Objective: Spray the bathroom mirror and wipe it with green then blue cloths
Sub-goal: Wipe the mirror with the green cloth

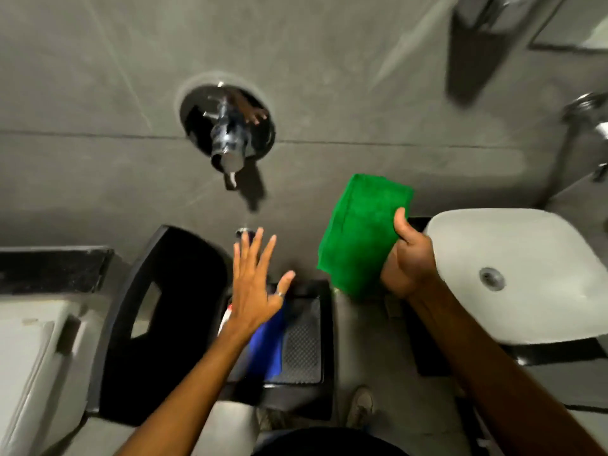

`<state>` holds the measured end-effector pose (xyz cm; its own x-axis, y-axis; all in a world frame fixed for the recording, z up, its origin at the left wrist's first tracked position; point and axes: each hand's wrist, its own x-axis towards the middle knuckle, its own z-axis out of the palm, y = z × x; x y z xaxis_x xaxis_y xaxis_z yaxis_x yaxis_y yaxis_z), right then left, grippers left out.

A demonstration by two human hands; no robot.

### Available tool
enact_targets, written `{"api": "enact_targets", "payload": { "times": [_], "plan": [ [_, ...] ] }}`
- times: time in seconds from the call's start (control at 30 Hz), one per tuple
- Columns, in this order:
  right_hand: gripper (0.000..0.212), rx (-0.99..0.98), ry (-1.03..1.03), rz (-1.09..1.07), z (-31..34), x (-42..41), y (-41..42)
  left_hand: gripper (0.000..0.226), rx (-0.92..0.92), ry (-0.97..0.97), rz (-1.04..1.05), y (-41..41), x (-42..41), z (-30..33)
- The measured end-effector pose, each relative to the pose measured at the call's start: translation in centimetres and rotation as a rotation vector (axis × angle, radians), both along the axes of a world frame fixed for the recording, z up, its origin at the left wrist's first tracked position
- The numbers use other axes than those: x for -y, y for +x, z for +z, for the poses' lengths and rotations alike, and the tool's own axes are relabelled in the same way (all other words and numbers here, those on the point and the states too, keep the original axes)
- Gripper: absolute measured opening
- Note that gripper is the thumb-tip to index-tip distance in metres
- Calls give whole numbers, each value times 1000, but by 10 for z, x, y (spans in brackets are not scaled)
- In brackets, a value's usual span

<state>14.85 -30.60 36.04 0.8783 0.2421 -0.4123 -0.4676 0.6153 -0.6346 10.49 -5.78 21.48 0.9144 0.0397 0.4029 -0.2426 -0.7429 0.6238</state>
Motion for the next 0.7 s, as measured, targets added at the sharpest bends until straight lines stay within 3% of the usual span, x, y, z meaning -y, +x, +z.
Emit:
{"api": "enact_targets", "payload": {
  "times": [0.27, 0.5, 0.6, 0.7],
  "plan": [
    [57, 369, 7, -319, 155, 112, 44, 70, 684, 341, -74, 145, 135, 235],
    [47, 708, -252, -860, 317, 190, 103, 65, 1037, 487, -60, 213, 192, 447],
    [48, 861, -466, -1048, 421, 209, 141, 65, 1098, 525, 6, 235, 216, 551],
    [64, 949, -896, -1281, 522, 214, 178, 70, 1051, 553, 85, 254, 237, 639]
  ]
}}
